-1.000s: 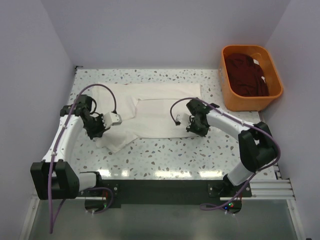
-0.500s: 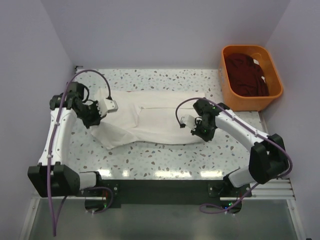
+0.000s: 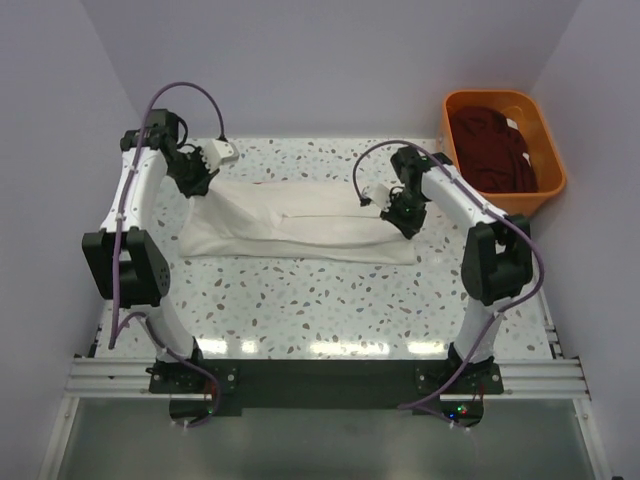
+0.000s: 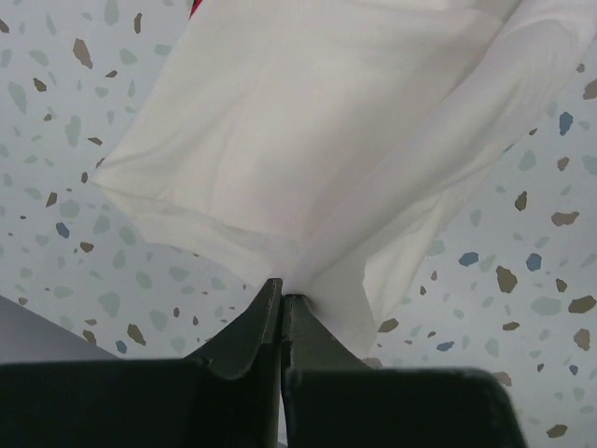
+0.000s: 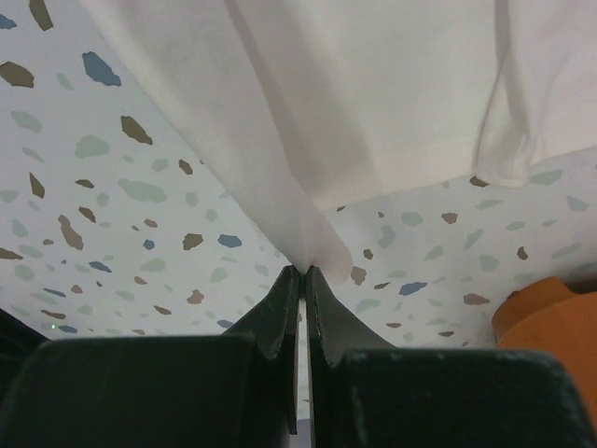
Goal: Fold and stack the t-shirts
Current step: Fold the tshirt
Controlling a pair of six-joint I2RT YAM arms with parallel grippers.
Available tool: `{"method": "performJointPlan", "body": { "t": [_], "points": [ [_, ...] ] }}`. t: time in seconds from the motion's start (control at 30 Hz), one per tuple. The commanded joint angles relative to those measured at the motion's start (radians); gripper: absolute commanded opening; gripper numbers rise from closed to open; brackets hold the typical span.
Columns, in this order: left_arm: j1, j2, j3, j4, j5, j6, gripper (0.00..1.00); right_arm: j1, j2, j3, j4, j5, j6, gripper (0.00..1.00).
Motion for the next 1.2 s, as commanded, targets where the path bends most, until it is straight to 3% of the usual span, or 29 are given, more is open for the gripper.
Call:
{"method": "performJointPlan", "body": {
  "t": [0.0, 0.33, 1.17],
  "points": [
    [0.007, 0.049, 0.081, 0.027, 0.003, -0.009, 0.00, 0.001, 0.073, 0.099, -0.065, 0.007, -0.065, 0.00],
    [0.014, 0.134, 0.076, 0.086, -0.044, -0.017, 0.00, -0.011, 0.242, 0.316, -0.087, 0.036, -0.078, 0.00],
    [0.041, 0.200, 0.075, 0.169, -0.063, -0.064, 0.00, -0.035, 0.362, 0.417, -0.024, 0.093, -0.089, 0.00]
  ]
}}
